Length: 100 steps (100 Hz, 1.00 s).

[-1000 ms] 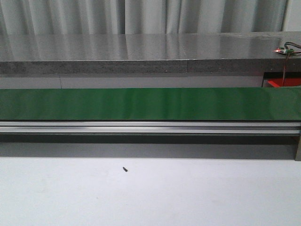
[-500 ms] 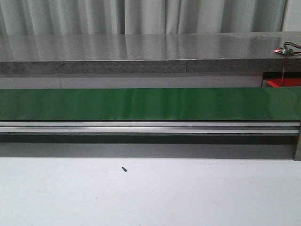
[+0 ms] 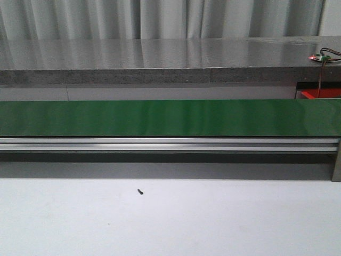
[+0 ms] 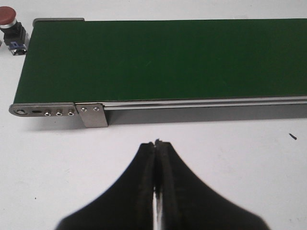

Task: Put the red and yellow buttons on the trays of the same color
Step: 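Withdraw the right gripper from the trays to above the belt's end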

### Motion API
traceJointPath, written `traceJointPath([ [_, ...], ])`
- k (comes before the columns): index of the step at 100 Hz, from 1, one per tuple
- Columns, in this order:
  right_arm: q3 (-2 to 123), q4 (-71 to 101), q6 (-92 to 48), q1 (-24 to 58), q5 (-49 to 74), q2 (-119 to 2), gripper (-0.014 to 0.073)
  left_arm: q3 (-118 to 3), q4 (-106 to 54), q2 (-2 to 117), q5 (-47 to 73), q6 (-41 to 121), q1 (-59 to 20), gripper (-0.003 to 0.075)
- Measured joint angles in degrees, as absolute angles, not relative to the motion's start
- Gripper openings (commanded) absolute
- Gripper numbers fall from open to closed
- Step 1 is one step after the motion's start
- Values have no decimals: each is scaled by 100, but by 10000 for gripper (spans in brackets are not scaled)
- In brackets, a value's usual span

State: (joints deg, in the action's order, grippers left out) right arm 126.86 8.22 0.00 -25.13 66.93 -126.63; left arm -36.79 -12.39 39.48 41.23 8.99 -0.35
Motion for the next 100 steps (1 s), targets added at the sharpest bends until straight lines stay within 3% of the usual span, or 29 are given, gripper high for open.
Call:
traceJointPath([
  [24, 12372, 822, -69, -2303, 6744, -11841, 76, -3679, -1239, 3948, 4123, 899, -35, -19],
  [38, 12056, 822, -100, -1975, 6721, -11368, -52, -3679, -1239, 3948, 4123, 899, -35, -20],
  [74, 11167, 866, -146, -1132, 6759, -10247, -66, -3679, -1239, 3948, 4123, 899, -35, -20],
  [100, 9868, 880, -146, -748, 6598, -9244, -66, -3679, -1239, 3948, 4123, 899, -35, -20],
])
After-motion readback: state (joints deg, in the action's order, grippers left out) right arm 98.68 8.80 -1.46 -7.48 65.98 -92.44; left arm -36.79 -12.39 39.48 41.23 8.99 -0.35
